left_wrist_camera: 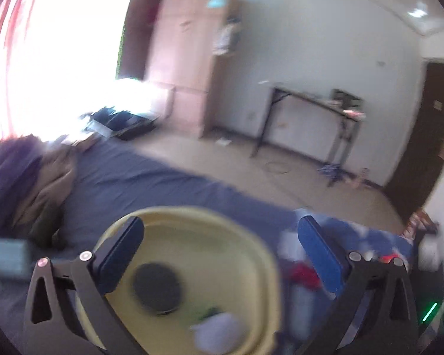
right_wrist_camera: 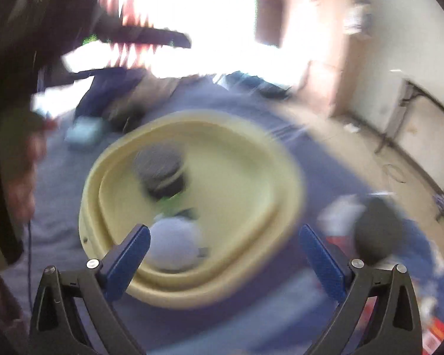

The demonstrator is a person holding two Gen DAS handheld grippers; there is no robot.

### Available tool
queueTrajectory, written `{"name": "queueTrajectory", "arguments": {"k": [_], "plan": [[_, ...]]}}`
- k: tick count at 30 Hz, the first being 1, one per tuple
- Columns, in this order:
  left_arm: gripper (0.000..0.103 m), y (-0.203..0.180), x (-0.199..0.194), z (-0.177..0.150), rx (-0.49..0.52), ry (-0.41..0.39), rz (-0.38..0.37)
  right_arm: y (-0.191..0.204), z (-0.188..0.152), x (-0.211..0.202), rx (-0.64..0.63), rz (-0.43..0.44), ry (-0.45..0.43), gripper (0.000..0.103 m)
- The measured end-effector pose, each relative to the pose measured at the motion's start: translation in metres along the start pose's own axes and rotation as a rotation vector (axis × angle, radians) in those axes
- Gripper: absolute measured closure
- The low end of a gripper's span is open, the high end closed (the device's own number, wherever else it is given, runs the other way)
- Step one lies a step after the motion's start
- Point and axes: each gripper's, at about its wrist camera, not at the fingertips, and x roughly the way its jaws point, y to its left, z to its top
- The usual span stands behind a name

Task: Organize rigid objects
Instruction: 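Carry both items to the yellow basin and release them inside, then grasp the second black foam cylinder with the left tool while the right tool grasps the dark red cigarette box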

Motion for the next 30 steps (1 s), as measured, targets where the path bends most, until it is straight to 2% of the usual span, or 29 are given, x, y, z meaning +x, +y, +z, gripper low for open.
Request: {"name": "queueTrajectory", "arguments": {"k": [2, 5, 6, 7, 9, 11, 13, 14, 19, 22, 24, 26, 28, 30], "plan": [[0.0, -0.025, 0.007, 0.0, 0.035, -0.007, -0.06, -0.04, -0.01, -0.055, 0.096, -0.096, -0.088, 0.0], [0.0, -0.068, 0.038, -0.008, 0.066, 0.041, -0.172, -0.091, -0.041, -0.13, 0.252, -0.292, -0.196, 0.0], [0.0, -0.085, 0.052, -0.015, 0.086, 0.058, -0.205, -0.113, -0.058, -0.158, 0.334, -0.392, -0.218, 0.0], [0.0, -0.096, 0.062, -0.019, 0.101, 0.068, -0.215, -0.128, -0.081, -0.185, 0.403, -0.441, -0.235, 0.0], [0.0, -0.117, 0.083, -0.033, 0.153, 0.08, -0.225, -0.16, -0.121, -0.215, 0.553, -0.475, -0.269, 0.0], [0.0, -0.132, 0.103, -0.046, 0.218, 0.111, -0.176, -0.185, -0.141, -0.216, 0.643, -0.514, -0.259, 0.0], [0.0, -0.141, 0.113, -0.055, 0.254, 0.133, -0.131, -0.205, -0.151, -0.206, 0.682, -0.556, -0.143, 0.0], [0.0, -0.144, 0.117, -0.059, 0.264, 0.144, -0.131, -0.211, -0.159, -0.201, 0.692, -0.587, -0.095, 0.0], [0.0, -0.147, 0.124, -0.067, 0.257, 0.164, -0.119, -0.254, -0.186, -0.204, 0.822, -0.691, -0.041, 0.0], [0.0, -0.147, 0.125, -0.07, 0.251, 0.168, -0.133, -0.282, -0.198, -0.185, 0.881, -0.677, 0.049, 0.0], [0.0, -0.15, 0.128, -0.072, 0.27, 0.161, -0.121, -0.293, -0.206, -0.175, 0.948, -0.634, 0.081, 0.0], [0.0, -0.154, 0.13, -0.073, 0.283, 0.149, -0.115, -0.3, -0.21, -0.168, 1.013, -0.582, 0.064, 0.0], [0.0, -0.157, 0.132, -0.074, 0.282, 0.143, -0.126, -0.302, -0.21, -0.164, 1.06, -0.604, 0.041, 0.0], [0.0, -0.157, 0.134, -0.074, 0.268, 0.144, -0.139, -0.305, -0.216, -0.169, 1.055, -0.631, 0.032, 0.0]]}}
